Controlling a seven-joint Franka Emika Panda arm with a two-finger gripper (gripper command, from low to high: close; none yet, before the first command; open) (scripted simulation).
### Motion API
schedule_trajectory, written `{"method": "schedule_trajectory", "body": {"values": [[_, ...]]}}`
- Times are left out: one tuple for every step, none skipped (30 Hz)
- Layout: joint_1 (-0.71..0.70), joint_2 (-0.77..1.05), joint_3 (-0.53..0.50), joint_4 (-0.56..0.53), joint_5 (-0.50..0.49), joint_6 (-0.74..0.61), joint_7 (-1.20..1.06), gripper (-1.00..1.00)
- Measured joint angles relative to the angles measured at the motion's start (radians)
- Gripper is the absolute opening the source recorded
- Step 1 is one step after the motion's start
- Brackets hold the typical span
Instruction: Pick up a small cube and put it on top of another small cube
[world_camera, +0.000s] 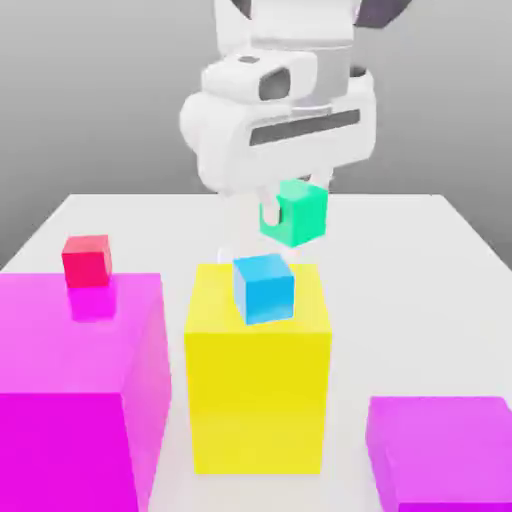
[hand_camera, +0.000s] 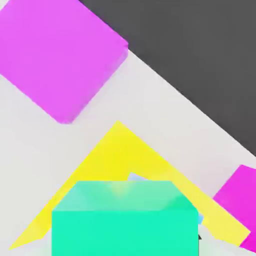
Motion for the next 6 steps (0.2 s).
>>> {"method": "schedule_trajectory", "body": {"values": [[-0.002, 0.011, -0.004, -0.023, -0.001, 0.033, -0.005, -1.0], [-0.004, 0.024, -0.007, -0.049, -0.001, 0.072, -0.008, -1.0], [-0.005, 0.033, -0.008, -0.067, -0.001, 0.1, -0.01, 1.0], [-0.005, 0.033, -0.008, -0.067, -0.001, 0.1, -0.01, 1.0], [-0.005, 0.033, -0.008, -0.067, -0.001, 0.1, -0.01, 1.0], [-0.005, 0.033, -0.008, -0.067, -0.001, 0.1, -0.01, 1.0]]}}
